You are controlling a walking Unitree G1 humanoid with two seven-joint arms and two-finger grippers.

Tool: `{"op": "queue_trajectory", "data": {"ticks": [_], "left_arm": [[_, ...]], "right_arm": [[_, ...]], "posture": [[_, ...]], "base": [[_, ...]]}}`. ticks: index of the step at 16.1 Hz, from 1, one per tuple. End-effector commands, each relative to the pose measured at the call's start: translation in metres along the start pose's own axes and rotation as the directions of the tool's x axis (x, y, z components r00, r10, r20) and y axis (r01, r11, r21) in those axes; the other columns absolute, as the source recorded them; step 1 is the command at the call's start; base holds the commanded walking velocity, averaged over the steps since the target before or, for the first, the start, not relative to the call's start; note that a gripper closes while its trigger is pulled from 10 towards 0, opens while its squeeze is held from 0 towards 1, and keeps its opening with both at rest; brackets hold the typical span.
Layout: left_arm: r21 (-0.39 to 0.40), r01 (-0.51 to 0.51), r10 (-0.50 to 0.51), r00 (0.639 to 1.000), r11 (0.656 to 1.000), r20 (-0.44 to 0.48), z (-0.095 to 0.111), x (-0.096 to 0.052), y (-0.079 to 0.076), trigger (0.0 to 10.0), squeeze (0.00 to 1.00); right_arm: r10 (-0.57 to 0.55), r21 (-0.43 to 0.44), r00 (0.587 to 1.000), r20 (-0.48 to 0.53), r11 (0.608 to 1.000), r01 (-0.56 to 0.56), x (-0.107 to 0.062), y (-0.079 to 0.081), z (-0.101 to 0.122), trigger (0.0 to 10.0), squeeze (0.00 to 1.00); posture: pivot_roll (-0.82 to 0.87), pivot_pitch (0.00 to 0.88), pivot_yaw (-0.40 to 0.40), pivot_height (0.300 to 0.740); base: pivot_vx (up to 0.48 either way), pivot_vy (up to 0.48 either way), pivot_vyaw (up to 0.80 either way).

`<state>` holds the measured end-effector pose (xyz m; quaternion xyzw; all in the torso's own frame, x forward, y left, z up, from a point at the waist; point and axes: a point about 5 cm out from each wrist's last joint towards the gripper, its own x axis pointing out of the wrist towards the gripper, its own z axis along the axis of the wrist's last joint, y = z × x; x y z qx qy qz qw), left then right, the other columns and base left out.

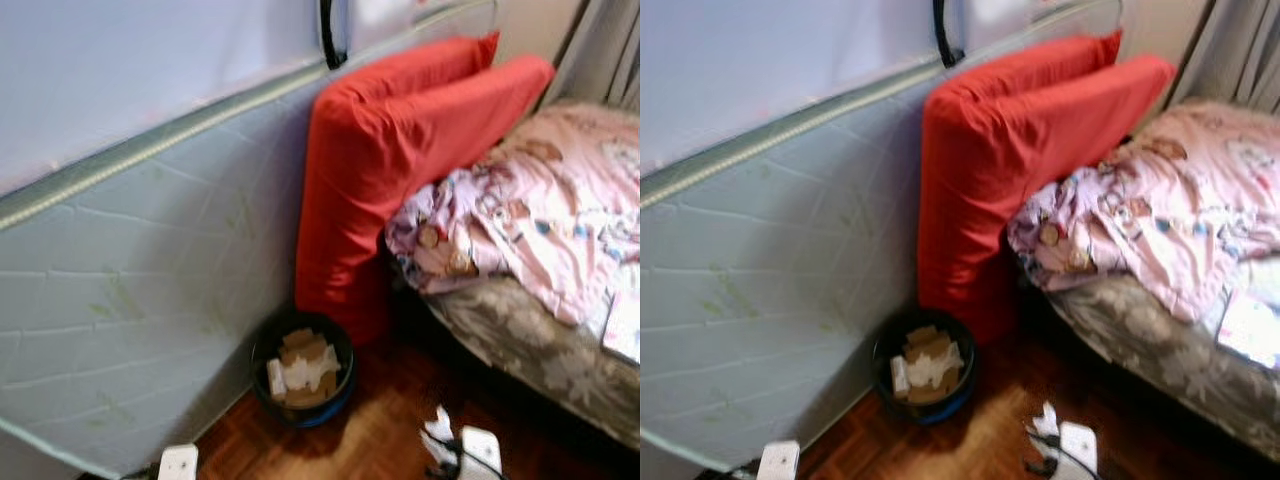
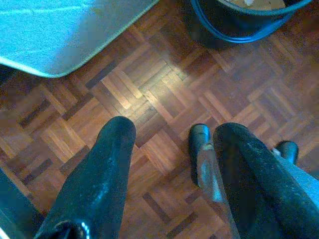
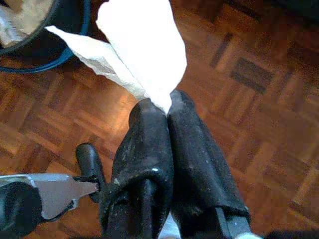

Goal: Clean up the room

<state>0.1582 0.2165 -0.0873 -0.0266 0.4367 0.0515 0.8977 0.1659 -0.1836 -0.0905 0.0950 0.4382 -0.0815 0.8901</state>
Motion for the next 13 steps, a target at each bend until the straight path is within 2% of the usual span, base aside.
{"op": "queue_trajectory", "data": {"ticks": [1, 2, 11, 13], "left_arm": [[-0.006, -0.003, 0.003, 1.000, 1.000, -0.008, -0.0020, -0.0006, 0.0013, 10.0, 0.00], [-0.006, -0.007, 0.007, 1.000, 1.000, -0.012, -0.0023, -0.0006, 0.0017, 10.0, 0.00], [-0.013, -0.016, 0.015, 1.000, 1.000, -0.010, -0.0022, -0.0008, 0.0033, 10.0, 0.00], [-0.013, -0.018, 0.018, 1.000, 1.000, -0.009, -0.0022, -0.0009, 0.0038, 10.0, 0.00]], "right_arm": [[0.009, -0.015, 1.000, 0.011, 1.000, -0.009, 0.0011, 0.0024, 0.0040, 10.0, 0.00], [0.014, -0.019, 1.000, 0.013, 1.000, -0.013, 0.0012, 0.0031, 0.0045, 10.0, 0.00], [0.048, -0.019, 0.998, 0.044, 0.999, -0.047, 0.0021, 0.0100, 0.0096, 10.0, 0.00], [0.057, -0.011, 0.997, 0.042, 0.998, -0.056, 0.0020, 0.0104, 0.0089, 10.0, 0.00]], "posture": [[0.01, 0.020, 0.028, 0.740], [0.01, 0.020, 0.028, 0.740], [0.02, 0.005, 0.025, 0.740], [0.02, 0.002, 0.025, 0.740]], "base": [[0.000, 0.000, 0.00], [0.000, 0.000, 0.00], [0.000, 0.000, 0.80], [0.000, 0.000, 0.00]]}}
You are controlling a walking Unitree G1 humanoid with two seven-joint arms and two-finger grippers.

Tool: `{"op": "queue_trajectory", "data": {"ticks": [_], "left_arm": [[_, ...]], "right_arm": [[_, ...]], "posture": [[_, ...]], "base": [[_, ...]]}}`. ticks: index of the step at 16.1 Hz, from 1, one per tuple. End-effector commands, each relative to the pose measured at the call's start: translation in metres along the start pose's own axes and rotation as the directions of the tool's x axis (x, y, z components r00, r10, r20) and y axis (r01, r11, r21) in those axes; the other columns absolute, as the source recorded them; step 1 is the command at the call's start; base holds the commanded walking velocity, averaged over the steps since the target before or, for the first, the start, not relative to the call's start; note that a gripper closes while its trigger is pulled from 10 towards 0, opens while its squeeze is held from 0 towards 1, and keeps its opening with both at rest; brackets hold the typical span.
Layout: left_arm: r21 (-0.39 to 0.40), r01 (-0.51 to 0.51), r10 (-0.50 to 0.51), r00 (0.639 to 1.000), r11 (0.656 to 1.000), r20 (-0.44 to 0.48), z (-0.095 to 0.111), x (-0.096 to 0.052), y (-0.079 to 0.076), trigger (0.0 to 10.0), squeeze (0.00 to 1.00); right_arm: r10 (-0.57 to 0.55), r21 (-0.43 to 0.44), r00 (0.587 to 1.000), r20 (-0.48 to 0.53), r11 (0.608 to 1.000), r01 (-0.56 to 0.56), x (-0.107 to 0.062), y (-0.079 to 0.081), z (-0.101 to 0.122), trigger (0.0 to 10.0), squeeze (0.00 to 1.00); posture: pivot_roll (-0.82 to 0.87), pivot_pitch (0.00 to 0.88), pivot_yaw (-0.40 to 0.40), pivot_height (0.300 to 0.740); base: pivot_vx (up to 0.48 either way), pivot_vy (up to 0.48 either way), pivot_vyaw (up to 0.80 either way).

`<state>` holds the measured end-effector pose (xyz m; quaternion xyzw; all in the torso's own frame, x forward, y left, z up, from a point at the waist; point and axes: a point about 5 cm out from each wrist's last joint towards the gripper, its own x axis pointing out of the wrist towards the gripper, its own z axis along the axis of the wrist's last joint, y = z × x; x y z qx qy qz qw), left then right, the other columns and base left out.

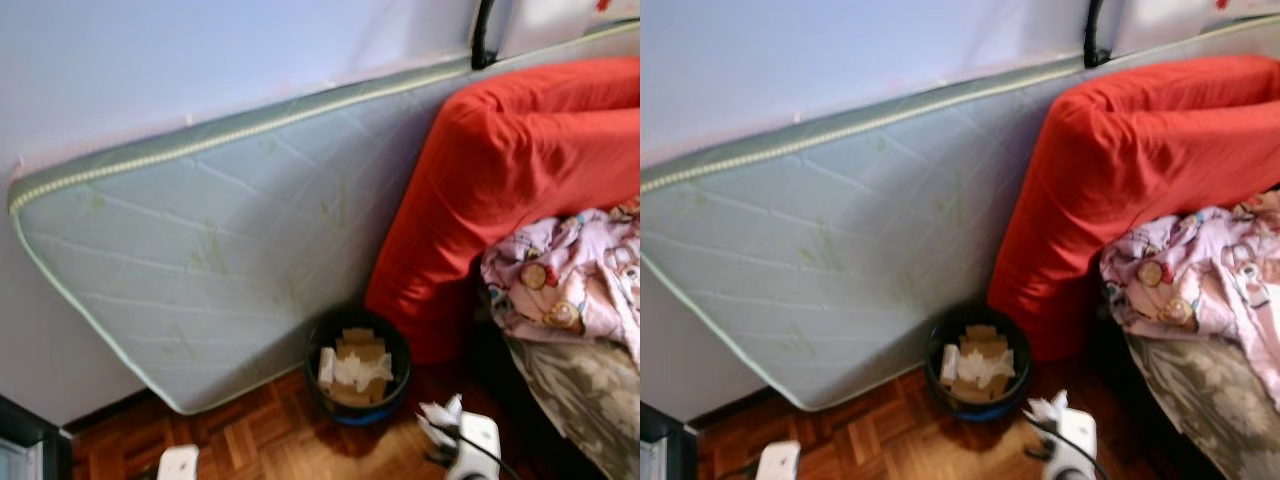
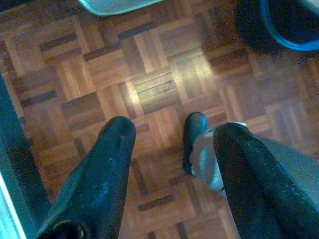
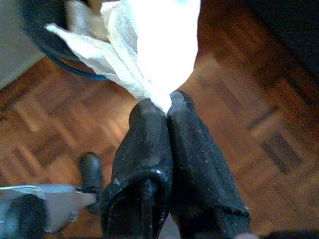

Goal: Clean up the room

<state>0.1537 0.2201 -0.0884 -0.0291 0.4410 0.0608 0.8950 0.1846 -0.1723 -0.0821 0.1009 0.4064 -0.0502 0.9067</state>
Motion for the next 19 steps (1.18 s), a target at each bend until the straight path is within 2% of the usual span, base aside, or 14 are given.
{"op": "queue_trajectory", "data": {"ticks": [1, 2, 5, 11, 13, 15, 19], "left_arm": [[-0.001, -0.004, 0.004, 1.000, 1.000, 0.001, 0.0016, 0.0006, -0.0002, 10.0, 0.00], [-0.001, -0.005, 0.005, 1.000, 1.000, 0.001, 0.0015, 0.0005, 0.0000, 10.0, 0.00], [-0.001, -0.007, 0.007, 1.000, 1.000, 0.003, 0.0015, 0.0005, 0.0001, 10.0, 0.00], [-0.001, -0.006, 0.006, 1.000, 1.000, 0.004, 0.0013, 0.0004, -0.0004, 10.0, 0.00], [0.000, -0.006, 0.006, 1.000, 1.000, 0.005, 0.0013, 0.0004, -0.0004, 10.0, 0.00], [0.000, -0.006, 0.006, 1.000, 1.000, 0.007, 0.0017, 0.0005, -0.0003, 10.0, 0.00], [-0.003, -0.007, 0.007, 1.000, 1.000, 0.010, 0.0023, 0.0006, -0.0002, 10.0, 0.00]], "right_arm": [[-0.009, -0.011, 1.000, -0.022, 1.000, 0.009, -0.0027, -0.0052, -0.0076, 10.0, 0.00], [-0.003, -0.039, 1.000, -0.019, 0.999, 0.003, -0.0027, -0.0052, -0.0067, 10.0, 0.00], [-0.002, -0.021, 1.000, -0.016, 1.000, 0.002, -0.0026, -0.0052, -0.0065, 10.0, 0.00], [0.000, -0.030, 1.000, -0.024, 1.000, -0.001, -0.0027, -0.0057, -0.0073, 10.0, 0.00], [0.005, -0.055, 1.000, -0.019, 0.998, -0.006, -0.0027, -0.0061, -0.0062, 10.0, 0.00], [0.005, -0.041, 1.000, -0.016, 0.999, -0.006, -0.0026, -0.0063, -0.0057, 10.0, 0.00], [0.000, -0.022, 1.000, -0.012, 1.000, 0.000, -0.0025, -0.0067, -0.0050, 10.0, 0.00]], "posture": [[0.02, 0.002, 0.025, 0.740], [0.02, 0.002, 0.025, 0.740], [0.02, 0.000, 0.024, 0.740], [0.01, 0.000, 0.024, 0.740], [0.01, 0.000, 0.024, 0.740], [0.01, 0.000, 0.023, 0.740], [0.01, 0.000, 0.022, 0.740]], "base": [[0.000, 0.000, 0.00], [0.000, 0.000, 0.80], [0.000, 0.000, 0.69], [0.000, 0.000, 0.00], [0.242, 0.000, 0.38], [0.251, 0.000, 0.80], [0.281, 0.000, 0.00]]}}
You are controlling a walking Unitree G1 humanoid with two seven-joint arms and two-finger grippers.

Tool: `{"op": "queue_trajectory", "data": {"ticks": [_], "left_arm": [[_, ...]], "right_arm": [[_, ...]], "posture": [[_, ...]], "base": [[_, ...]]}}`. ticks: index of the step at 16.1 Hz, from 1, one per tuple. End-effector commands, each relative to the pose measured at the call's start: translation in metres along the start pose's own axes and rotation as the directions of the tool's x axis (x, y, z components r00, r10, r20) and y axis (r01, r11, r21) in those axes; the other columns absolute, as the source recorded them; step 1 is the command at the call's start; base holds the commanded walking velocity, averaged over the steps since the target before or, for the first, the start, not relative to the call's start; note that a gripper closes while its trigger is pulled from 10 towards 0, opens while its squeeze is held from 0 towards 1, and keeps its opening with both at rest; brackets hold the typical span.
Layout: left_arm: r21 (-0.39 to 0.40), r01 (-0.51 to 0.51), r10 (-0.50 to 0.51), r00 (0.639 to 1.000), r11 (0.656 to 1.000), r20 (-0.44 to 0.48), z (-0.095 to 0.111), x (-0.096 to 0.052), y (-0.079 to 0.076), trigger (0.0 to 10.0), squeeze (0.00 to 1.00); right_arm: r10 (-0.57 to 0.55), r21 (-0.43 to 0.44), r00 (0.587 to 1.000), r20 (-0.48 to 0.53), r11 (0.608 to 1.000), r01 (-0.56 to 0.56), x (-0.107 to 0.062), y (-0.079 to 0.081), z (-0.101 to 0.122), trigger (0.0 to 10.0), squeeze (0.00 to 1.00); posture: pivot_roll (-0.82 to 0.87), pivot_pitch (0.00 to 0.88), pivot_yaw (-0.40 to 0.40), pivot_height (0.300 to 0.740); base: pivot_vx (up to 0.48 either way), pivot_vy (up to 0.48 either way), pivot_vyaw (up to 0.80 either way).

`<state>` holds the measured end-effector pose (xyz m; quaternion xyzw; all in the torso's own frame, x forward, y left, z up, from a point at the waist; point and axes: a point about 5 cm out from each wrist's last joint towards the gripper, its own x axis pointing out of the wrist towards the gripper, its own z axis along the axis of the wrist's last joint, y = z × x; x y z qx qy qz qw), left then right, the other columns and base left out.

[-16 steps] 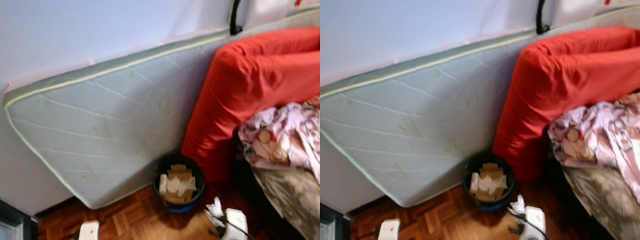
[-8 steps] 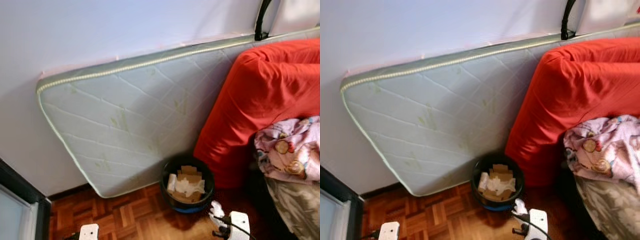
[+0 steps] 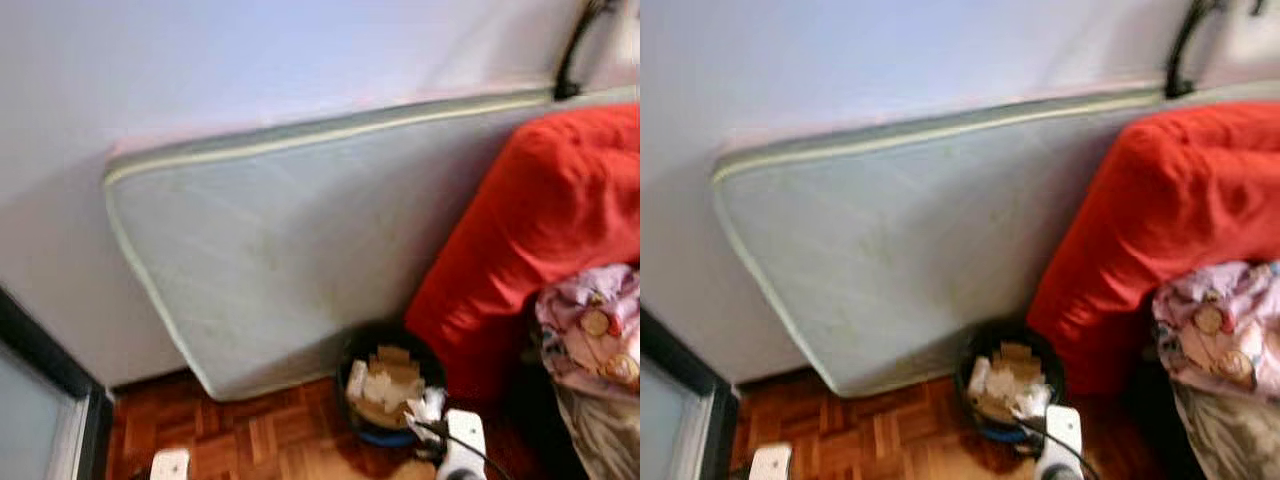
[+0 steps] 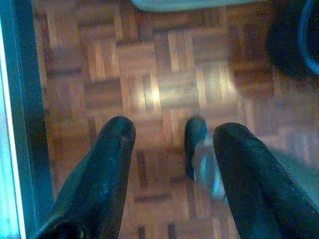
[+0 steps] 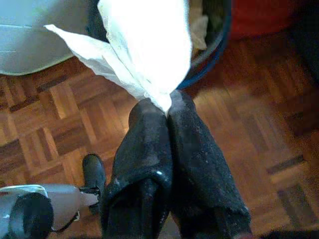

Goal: Clean up the room

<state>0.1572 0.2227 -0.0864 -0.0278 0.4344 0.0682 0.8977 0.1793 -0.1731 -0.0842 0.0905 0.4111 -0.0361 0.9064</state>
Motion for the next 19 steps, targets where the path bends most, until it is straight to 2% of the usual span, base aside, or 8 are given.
{"op": "queue_trajectory", "data": {"ticks": [1, 10, 13, 15, 19], "left_arm": [[0.000, 0.004, -0.004, 1.000, 1.000, -0.004, -0.002, 0.000, -0.002, 10.0, 0.00], [-0.007, 0.001, -0.001, 1.000, 1.000, 0.000, -0.001, 0.000, -0.002, 10.0, 0.00], [-0.011, 0.003, -0.003, 1.000, 1.000, 0.008, -0.001, 0.000, -0.002, 10.0, 0.00], [-0.014, 0.006, -0.006, 1.000, 1.000, 0.015, 0.000, 0.000, -0.003, 10.0, 0.00], [-0.032, 0.026, -0.024, 0.998, 0.999, 0.062, 0.003, -0.001, -0.004, 10.0, 0.00]], "right_arm": [[-0.018, 0.014, 1.000, 0.000, 1.000, 0.018, -0.001, -0.005, 0.000, 10.0, 0.00], [-0.013, 0.008, 1.000, 0.011, 1.000, 0.013, 0.000, -0.002, 0.003, 10.0, 0.00], [0.003, -0.007, 1.000, 0.018, 1.000, -0.002, 0.001, -0.001, 0.005, 10.0, 0.00], [0.035, -0.051, 0.999, 0.030, 0.998, -0.033, 0.002, 0.002, 0.009, 10.0, 0.00], [0.044, -0.040, 0.998, 0.053, 0.998, -0.042, 0.004, 0.006, 0.017, 10.0, 0.00]], "posture": [[0.01, 0.000, 0.021, 0.740], [0.01, 0.002, 0.021, 0.740], [0.02, 0.009, 0.017, 0.740], [0.01, 0.011, 0.016, 0.740], [0.02, 0.017, 0.015, 0.740]], "base": [[0.307, 0.000, 0.00], [0.320, 0.000, 0.00], [0.311, 0.000, 0.00], [0.304, 0.000, 0.26], [0.000, 0.000, 0.28]]}}
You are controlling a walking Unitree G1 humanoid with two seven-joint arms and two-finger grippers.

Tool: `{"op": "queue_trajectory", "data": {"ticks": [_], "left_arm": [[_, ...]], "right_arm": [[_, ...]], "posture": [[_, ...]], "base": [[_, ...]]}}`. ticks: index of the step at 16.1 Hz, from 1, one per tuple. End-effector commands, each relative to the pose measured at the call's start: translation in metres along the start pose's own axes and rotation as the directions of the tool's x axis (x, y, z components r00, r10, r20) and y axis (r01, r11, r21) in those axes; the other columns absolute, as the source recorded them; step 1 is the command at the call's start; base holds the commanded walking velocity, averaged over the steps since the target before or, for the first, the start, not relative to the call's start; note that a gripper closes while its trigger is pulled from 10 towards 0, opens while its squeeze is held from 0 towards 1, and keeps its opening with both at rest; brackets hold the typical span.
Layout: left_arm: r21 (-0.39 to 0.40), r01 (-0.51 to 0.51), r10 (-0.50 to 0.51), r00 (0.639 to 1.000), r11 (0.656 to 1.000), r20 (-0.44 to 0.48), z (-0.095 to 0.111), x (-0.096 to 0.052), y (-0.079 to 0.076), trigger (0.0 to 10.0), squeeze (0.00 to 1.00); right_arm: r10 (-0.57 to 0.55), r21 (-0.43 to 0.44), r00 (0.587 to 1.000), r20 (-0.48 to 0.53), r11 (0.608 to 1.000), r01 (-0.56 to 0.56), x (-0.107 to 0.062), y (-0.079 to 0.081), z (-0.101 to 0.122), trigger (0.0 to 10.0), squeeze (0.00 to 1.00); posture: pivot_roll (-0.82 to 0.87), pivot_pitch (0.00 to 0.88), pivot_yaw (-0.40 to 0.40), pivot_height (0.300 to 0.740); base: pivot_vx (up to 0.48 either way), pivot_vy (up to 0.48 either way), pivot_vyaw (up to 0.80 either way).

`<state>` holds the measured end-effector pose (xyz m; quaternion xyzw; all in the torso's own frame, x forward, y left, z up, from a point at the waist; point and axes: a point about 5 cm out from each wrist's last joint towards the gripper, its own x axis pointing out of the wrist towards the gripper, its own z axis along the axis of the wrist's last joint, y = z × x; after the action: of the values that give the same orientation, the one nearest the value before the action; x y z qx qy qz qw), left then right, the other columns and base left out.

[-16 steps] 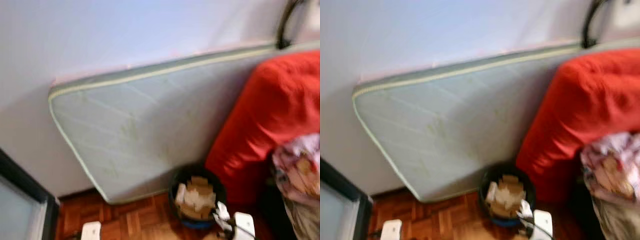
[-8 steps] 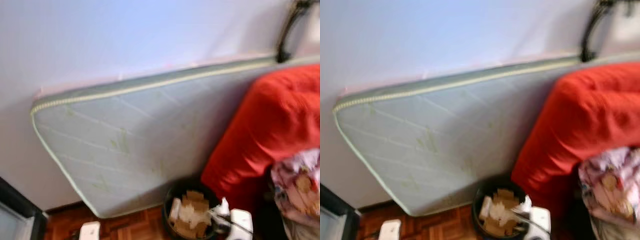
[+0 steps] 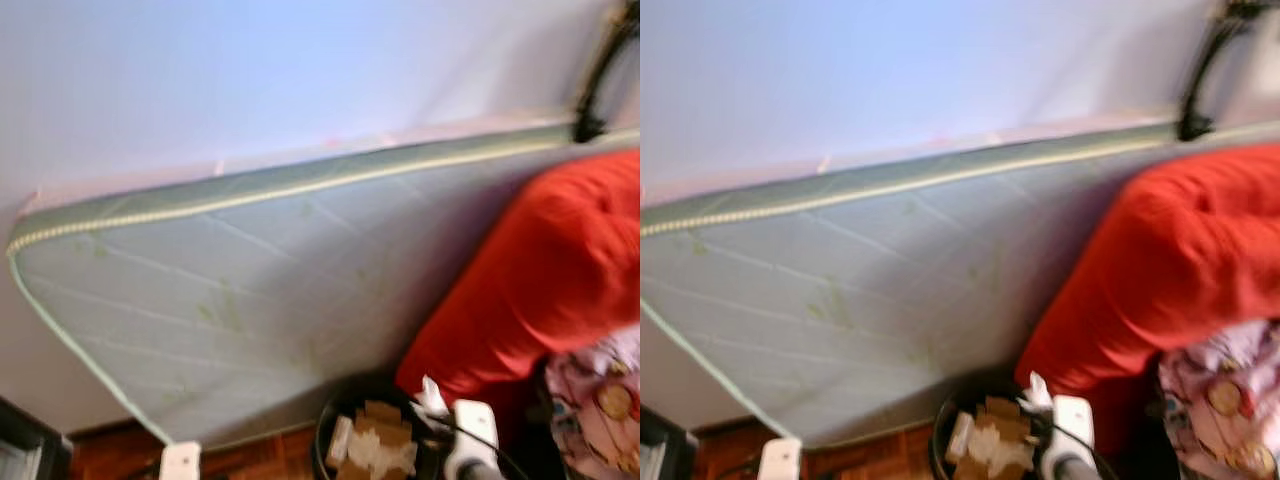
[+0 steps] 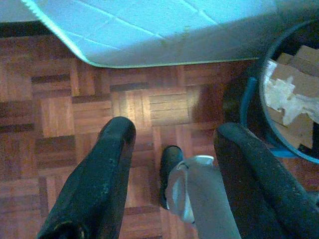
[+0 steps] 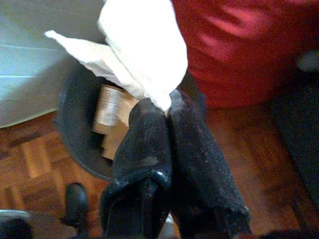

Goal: Clean up the room

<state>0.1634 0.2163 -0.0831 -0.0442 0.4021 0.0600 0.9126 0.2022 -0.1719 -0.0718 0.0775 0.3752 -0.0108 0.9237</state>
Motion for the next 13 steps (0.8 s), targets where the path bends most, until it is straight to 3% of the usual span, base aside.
{"op": "queue_trajectory", "data": {"ticks": [1, 4, 5, 6, 7, 9, 13], "left_arm": [[-0.014, -0.003, 0.003, 1.000, 1.000, 0.017, -0.001, -0.001, 0.003, 10.0, 0.00], [-0.021, 0.024, -0.022, 0.996, 0.999, 0.083, 0.004, -0.002, 0.001, 10.0, 0.00], [0.005, 0.059, -0.058, 0.965, 0.998, 0.254, 0.050, 0.008, -0.012, 10.0, 0.00], [0.025, 0.080, -0.084, 0.926, 0.996, 0.369, 0.084, 0.011, -0.023, 10.0, 0.00], [0.056, 0.101, -0.116, 0.847, 0.993, 0.519, 0.127, 0.009, -0.038, 10.0, 0.00], [0.094, 0.109, -0.143, 0.781, 0.990, 0.608, 0.147, 0.003, -0.045, 10.0, 0.00], [0.105, 0.106, -0.149, 0.730, 0.989, 0.667, 0.155, -0.007, -0.044, 10.0, 0.00]], "right_arm": [[0.014, 0.002, 1.000, 0.003, 1.000, -0.014, -0.001, 0.002, -0.002, 10.0, 0.00], [0.075, -0.020, 0.992, 0.106, 0.997, -0.073, 0.004, 0.011, 0.019, 10.0, 0.00], [0.101, -0.037, 0.982, 0.160, 0.995, -0.096, 0.006, 0.015, 0.032, 10.0, 0.00], [0.112, -0.043, 0.976, 0.189, 0.994, -0.105, 0.007, 0.017, 0.038, 10.0, 0.00], [0.132, -0.051, 0.958, 0.255, 0.991, -0.123, 0.008, 0.022, 0.054, 10.0, 0.00], [0.171, -0.069, 0.929, 0.329, 0.985, -0.157, 0.008, 0.031, 0.070, 10.0, 0.00], [0.177, -0.080, 0.903, 0.392, 0.984, -0.158, 0.006, 0.036, 0.077, 10.0, 0.00]], "posture": [[0.02, 0.017, 0.015, 0.740], [0.02, 0.025, 0.015, 0.740], [0.02, 0.026, 0.015, 0.740], [0.02, 0.029, 0.015, 0.740], [0.02, 0.031, 0.013, 0.740], [0.02, 0.033, 0.011, 0.740], [0.03, 0.037, 0.012, 0.740]], "base": [[0.000, 0.000, 0.00], [0.000, 0.000, 0.00], [0.000, 0.000, 0.00], [0.000, 0.000, 0.00], [0.000, 0.000, 0.00], [0.000, 0.000, 0.00], [0.000, 0.000, 0.00]]}}
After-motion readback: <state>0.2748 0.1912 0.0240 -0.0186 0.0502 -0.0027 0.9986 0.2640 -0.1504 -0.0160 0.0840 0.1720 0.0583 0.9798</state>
